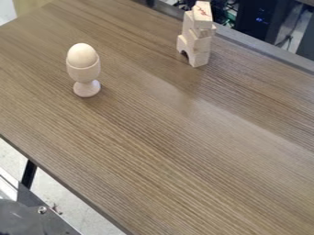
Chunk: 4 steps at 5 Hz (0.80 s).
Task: Put the rectangle with the red mark on to the right side of the table.
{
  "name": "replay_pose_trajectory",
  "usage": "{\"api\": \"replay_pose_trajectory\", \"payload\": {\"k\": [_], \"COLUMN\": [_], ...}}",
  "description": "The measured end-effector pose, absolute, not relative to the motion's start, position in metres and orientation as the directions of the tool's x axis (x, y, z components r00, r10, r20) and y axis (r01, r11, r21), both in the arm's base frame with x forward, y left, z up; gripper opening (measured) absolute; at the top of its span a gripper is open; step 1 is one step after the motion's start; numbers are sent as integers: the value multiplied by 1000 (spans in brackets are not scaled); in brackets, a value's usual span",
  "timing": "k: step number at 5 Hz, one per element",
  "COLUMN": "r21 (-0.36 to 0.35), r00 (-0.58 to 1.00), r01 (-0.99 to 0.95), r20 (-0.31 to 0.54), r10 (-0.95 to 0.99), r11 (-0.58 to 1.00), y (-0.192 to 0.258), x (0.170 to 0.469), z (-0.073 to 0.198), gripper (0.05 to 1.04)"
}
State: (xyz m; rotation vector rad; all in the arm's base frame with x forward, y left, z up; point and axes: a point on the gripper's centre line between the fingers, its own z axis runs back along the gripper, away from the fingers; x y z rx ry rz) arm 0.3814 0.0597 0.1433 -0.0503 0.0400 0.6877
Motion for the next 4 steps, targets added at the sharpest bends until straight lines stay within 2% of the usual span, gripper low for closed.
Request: {"api": "replay_pose_trajectory", "payload": {"k": [1, 2, 4], "r21": [-34, 7, -3], "r00": [793, 806, 810], "r01": [-609, -591, -586], "r20": [-43, -42, -16], "r10": [608, 591, 586], "r11": [792, 806, 810], "y": [49, 49, 49], "x": [393, 401, 415], "z": [140, 129, 137], "gripper": [1000, 1000, 1000]}}
